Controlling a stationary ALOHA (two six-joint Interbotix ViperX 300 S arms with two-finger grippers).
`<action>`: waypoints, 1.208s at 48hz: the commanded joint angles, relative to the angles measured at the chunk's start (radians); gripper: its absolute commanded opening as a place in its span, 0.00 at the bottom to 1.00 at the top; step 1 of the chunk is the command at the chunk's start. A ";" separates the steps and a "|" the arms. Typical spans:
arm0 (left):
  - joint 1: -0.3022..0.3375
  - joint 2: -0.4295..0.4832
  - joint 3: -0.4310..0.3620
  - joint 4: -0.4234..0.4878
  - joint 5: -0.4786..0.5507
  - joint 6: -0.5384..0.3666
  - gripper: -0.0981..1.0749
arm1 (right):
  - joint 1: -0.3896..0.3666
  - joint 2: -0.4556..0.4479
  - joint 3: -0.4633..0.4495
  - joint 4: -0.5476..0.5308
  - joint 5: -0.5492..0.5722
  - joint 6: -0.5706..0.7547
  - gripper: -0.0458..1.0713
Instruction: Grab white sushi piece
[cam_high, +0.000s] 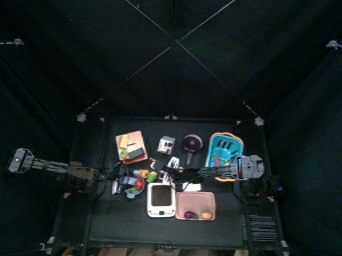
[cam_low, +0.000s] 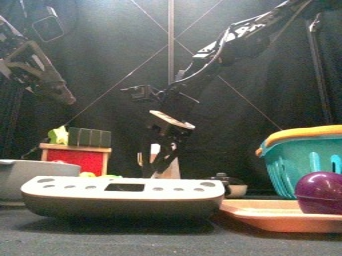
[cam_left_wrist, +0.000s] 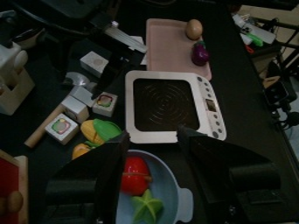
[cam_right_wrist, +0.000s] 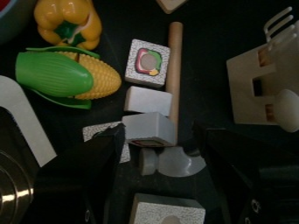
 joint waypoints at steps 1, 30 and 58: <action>0.000 0.002 -0.012 -0.005 -0.003 0.002 0.81 | 0.008 -0.021 -0.026 -0.002 -0.003 0.000 0.89; 0.005 0.002 -0.009 -0.005 -0.003 0.002 0.81 | 0.002 0.029 -0.054 -0.006 -0.002 -0.002 0.88; 0.005 0.002 -0.006 -0.005 -0.003 0.002 0.81 | 0.002 0.034 -0.057 -0.002 0.044 0.000 0.85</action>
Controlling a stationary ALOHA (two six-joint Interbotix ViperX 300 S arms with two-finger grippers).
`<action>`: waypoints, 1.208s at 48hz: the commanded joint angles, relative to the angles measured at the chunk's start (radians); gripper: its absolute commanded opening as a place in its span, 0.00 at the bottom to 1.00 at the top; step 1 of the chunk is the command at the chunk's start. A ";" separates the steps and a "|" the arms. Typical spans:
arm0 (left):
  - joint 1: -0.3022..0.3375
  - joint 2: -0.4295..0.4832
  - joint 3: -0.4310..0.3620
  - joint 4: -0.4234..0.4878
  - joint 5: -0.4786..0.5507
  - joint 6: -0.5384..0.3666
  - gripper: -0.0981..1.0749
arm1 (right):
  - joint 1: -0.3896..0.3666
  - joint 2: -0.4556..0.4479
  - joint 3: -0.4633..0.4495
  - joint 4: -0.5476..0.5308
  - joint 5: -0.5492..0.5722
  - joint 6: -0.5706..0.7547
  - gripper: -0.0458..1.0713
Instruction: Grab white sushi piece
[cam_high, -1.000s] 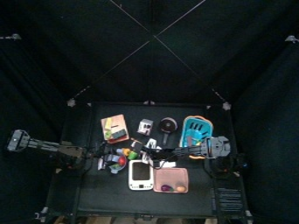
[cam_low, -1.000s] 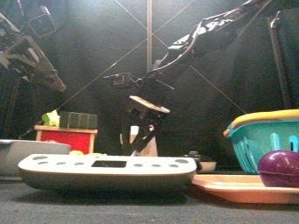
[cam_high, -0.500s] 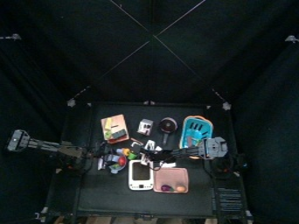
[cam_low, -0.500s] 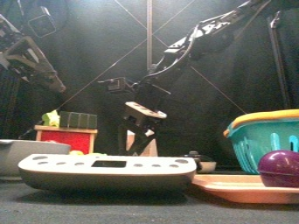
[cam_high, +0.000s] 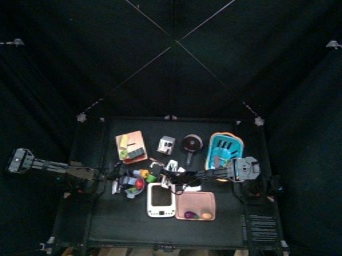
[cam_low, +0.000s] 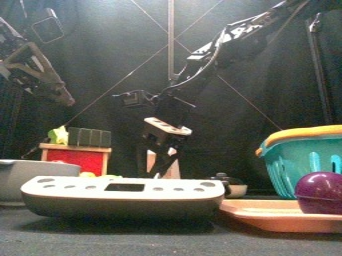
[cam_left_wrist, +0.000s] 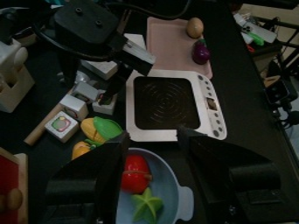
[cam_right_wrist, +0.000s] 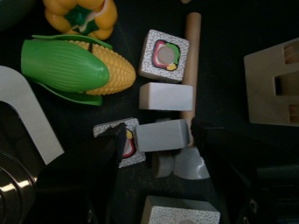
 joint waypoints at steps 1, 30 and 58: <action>0.002 0.002 -0.012 -0.003 -0.003 0.002 0.81 | -0.003 -0.020 -0.018 0.002 0.002 0.000 0.85; 0.002 0.002 -0.009 -0.003 -0.003 0.002 0.81 | -0.002 -0.048 -0.057 0.002 0.052 -0.002 0.71; 0.002 0.002 -0.009 -0.003 -0.003 0.002 0.81 | 0.009 -0.094 -0.071 0.061 0.044 -0.002 0.71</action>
